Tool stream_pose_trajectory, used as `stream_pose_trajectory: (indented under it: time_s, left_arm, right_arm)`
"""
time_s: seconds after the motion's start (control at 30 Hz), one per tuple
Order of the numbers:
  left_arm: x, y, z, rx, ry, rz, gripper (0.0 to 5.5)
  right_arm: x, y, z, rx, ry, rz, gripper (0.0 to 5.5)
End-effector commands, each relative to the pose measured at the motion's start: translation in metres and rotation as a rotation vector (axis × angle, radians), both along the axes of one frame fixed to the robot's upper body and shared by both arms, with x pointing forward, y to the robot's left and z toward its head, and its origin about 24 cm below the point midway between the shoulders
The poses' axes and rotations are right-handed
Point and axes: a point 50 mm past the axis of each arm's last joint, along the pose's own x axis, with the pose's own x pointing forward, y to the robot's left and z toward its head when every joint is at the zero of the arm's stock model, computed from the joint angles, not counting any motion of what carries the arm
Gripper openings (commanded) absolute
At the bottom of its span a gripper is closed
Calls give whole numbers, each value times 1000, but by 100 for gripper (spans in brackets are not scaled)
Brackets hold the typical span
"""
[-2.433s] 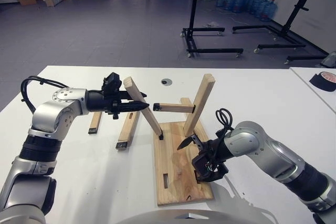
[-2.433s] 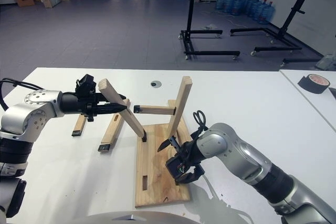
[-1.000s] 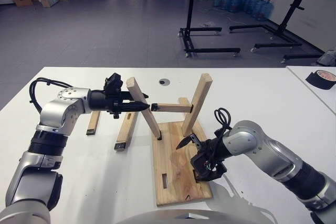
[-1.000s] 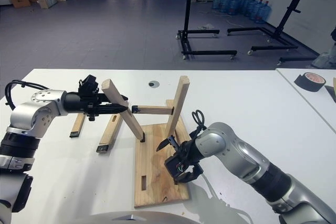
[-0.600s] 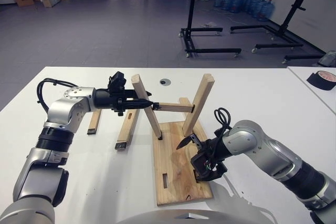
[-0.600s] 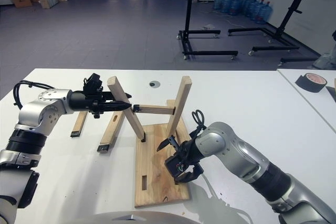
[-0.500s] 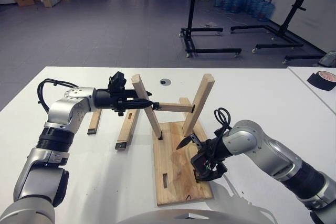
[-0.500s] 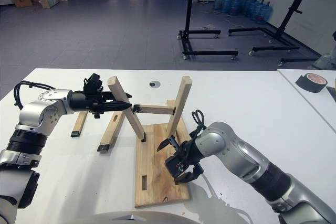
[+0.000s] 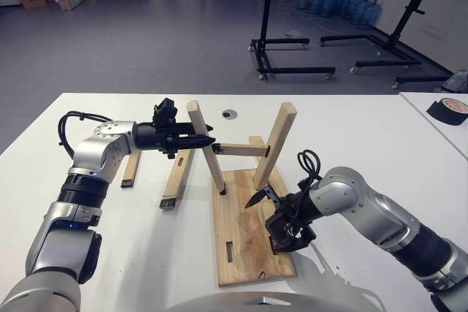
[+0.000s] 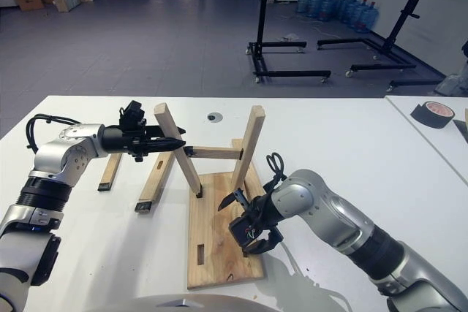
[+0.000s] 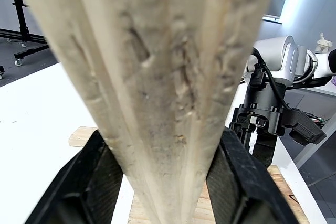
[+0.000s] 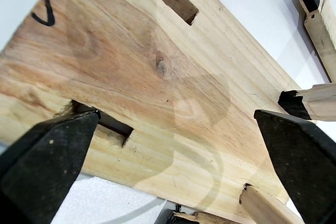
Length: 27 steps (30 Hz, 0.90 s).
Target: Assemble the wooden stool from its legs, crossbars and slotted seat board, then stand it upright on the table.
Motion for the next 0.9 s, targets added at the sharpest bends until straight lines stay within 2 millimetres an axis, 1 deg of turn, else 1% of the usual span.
stream_pose_trajectory:
  time_s: [0.03,0.2,0.43,0.53,0.6,0.63,0.7,0.77,0.9]
  left_arm:
    - [-34,-3,-84,288,245,53,202]
    - [-58,-22,-96,293,273,-41,202]
    - [-74,-27,-110,318,314,-65,202]
    - [-81,-27,-116,331,335,-76,202]
    - [-82,-26,-117,336,340,-73,202]
    - [-82,-26,-118,338,342,-71,202]
    - [-83,-25,-118,340,345,-65,202]
    - [-82,-23,-119,342,347,-56,203]
    - [-82,-21,-121,344,353,-45,203]
  right_arm:
    - [-5,-8,-34,-114,57,-64,540]
    - [-6,-9,-36,-115,58,-64,540]
    - [-5,-8,-36,-108,53,-66,540]
    - [-1,-7,-31,-58,34,-94,540]
    - [10,-2,-17,62,-18,-143,540]
    - [15,2,-6,145,-52,-169,540]
    - [21,8,13,274,-98,-188,540]
    - [21,12,25,341,-147,-174,540]
    - [22,18,40,433,-238,-164,540]
